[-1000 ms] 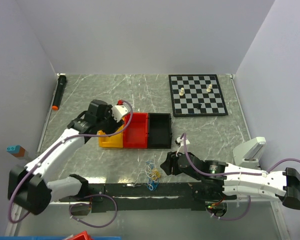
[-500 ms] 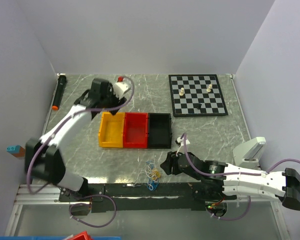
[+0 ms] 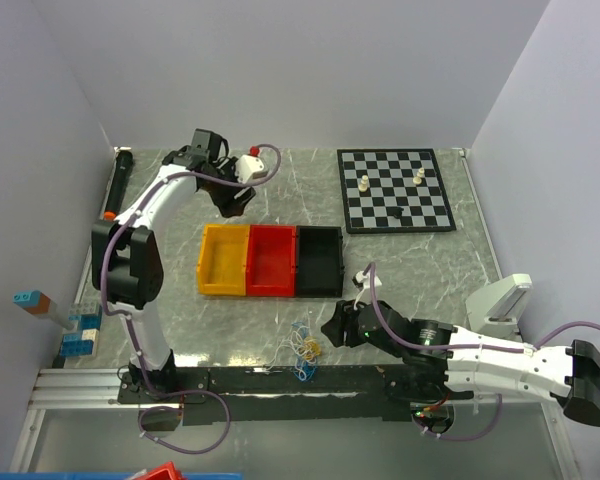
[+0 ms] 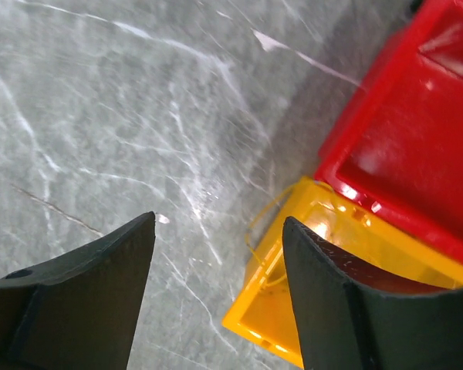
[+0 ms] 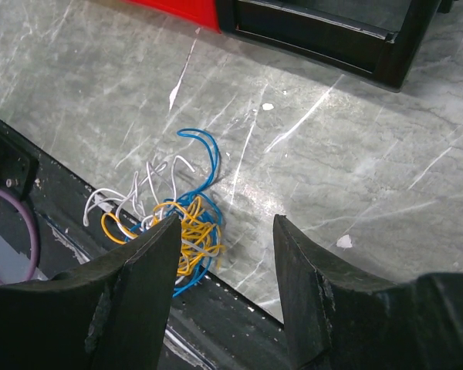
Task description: Untangle the cables
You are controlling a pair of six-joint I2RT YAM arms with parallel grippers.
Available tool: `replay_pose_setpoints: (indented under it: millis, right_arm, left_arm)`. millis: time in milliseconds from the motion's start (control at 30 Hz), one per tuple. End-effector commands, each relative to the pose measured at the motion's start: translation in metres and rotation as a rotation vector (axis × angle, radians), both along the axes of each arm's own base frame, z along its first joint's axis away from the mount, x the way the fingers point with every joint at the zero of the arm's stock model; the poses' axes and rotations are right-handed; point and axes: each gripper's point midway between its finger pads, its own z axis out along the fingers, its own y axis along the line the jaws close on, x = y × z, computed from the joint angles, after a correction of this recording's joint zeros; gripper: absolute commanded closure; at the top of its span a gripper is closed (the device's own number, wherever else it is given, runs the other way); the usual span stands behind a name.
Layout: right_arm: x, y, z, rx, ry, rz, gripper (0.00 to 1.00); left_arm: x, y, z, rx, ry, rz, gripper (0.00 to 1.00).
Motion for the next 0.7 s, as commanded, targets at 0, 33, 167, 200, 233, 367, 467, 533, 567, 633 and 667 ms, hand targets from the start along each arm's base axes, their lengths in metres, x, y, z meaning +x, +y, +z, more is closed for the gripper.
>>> replay_pose_setpoints:
  millis: [0, 33, 167, 200, 233, 367, 467, 533, 567, 633, 667]
  right_arm:
    - [0.005, 0.007, 0.015, 0.043, -0.025, 0.009, 0.41]
    - [0.005, 0.008, 0.015, 0.042, -0.027, 0.011, 0.41]
    - [0.006, 0.010, 0.018, 0.049, -0.025, 0.013, 0.41]
    - [0.006, 0.010, 0.017, 0.050, -0.024, 0.012, 0.41]
    - [0.005, 0.010, 0.018, 0.054, -0.022, 0.013, 0.41]
    - [0.005, 0.011, 0.018, 0.057, -0.019, 0.013, 0.42]
    - [0.006, 0.010, 0.018, 0.059, -0.018, 0.006, 0.42]
    - [0.006, 0.009, 0.018, 0.062, -0.017, 0.003, 0.42]
    - [0.006, 0.009, 0.018, 0.064, -0.017, 0.002, 0.42]
    - [0.005, 0.009, 0.017, 0.065, -0.011, 0.003, 0.42]
    - [0.005, 0.009, 0.015, 0.065, -0.009, 0.001, 0.42]
  left_arm:
    - [-0.008, 0.000, -0.007, 0.032, 0.008, -0.095, 0.28]
    - [-0.006, 0.002, -0.009, 0.033, 0.003, -0.092, 0.28]
    - [-0.005, 0.008, -0.021, 0.045, 0.032, -0.094, 0.30]
    - [-0.002, 0.008, -0.023, 0.045, 0.031, -0.090, 0.31]
    - [0.000, 0.009, -0.025, 0.044, 0.030, -0.082, 0.32]
    - [0.001, 0.009, -0.033, 0.035, 0.048, -0.092, 0.35]
    - [-0.001, 0.005, -0.033, 0.015, 0.057, -0.102, 0.46]
    - [-0.002, 0.003, -0.032, 0.002, 0.062, -0.106, 0.58]
    - [-0.003, 0.002, -0.030, -0.006, 0.064, -0.103, 0.65]
    - [-0.005, 0.001, -0.026, -0.018, 0.058, -0.102, 0.85]
    - [-0.007, 0.001, -0.026, -0.022, 0.058, -0.098, 0.94]
